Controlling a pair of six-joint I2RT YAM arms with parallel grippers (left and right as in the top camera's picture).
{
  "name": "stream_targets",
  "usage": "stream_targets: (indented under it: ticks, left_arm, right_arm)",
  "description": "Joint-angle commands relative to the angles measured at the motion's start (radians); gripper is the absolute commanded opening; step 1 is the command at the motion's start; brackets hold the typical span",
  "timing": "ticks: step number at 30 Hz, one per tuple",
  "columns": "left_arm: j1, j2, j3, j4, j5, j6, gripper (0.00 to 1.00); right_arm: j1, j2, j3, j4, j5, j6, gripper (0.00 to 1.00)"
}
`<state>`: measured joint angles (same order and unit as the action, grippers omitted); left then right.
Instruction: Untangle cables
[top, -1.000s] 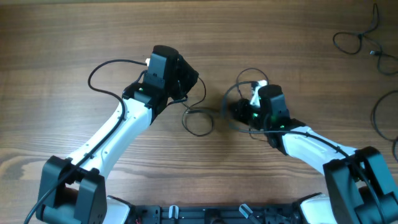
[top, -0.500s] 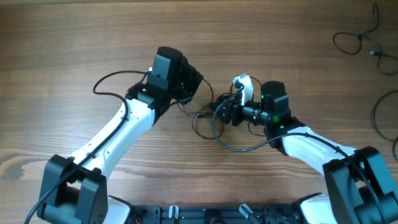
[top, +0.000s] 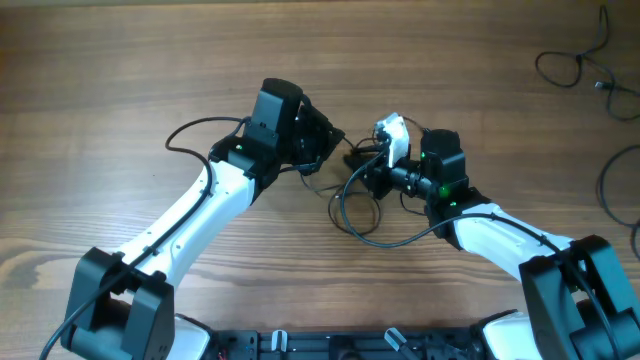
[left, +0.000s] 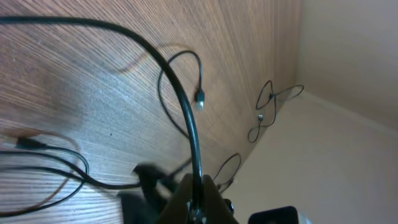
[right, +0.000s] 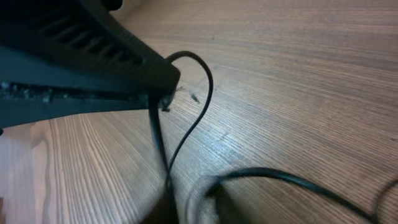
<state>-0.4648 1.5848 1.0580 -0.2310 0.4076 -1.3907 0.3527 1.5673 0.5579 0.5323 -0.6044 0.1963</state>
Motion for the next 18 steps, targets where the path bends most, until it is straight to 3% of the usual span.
stream_targets:
  ticks: [1,2,3,4,11,14,18]
  left_arm:
    - [0.000,0.009,0.007,0.000,0.023,0.032,0.13]
    - [0.003,0.008,0.007,0.000,0.023,0.102,0.26]
    - [0.009,0.006,0.007,0.000,0.023,0.227,0.57]
    - [0.021,0.003,0.007,-0.002,0.040,0.365,1.00]
    - [0.138,-0.182,0.007,-0.063,0.082,0.673,1.00]
    - [0.150,-0.311,0.007,-0.163,-0.056,0.775,1.00]
    - [0.150,-0.533,0.007,-0.422,-0.417,0.808,1.00]
  right_arm:
    - [-0.011,0.009,0.003,0.010,0.013,0.027,0.04]
    - [-0.026,0.003,0.003,0.015,0.013,0.058,0.04]
    - [-0.059,-0.012,0.003,0.013,0.013,0.104,0.04]
    - [-0.090,-0.029,0.003,0.003,0.012,0.129,0.04]
    - [-0.266,-0.148,0.003,-0.162,-0.005,0.106,0.04]
    - [-0.312,-0.194,0.003,-0.184,-0.006,0.065,0.04]
    - [-0.376,-0.243,0.042,-0.186,-0.002,0.065,0.04]
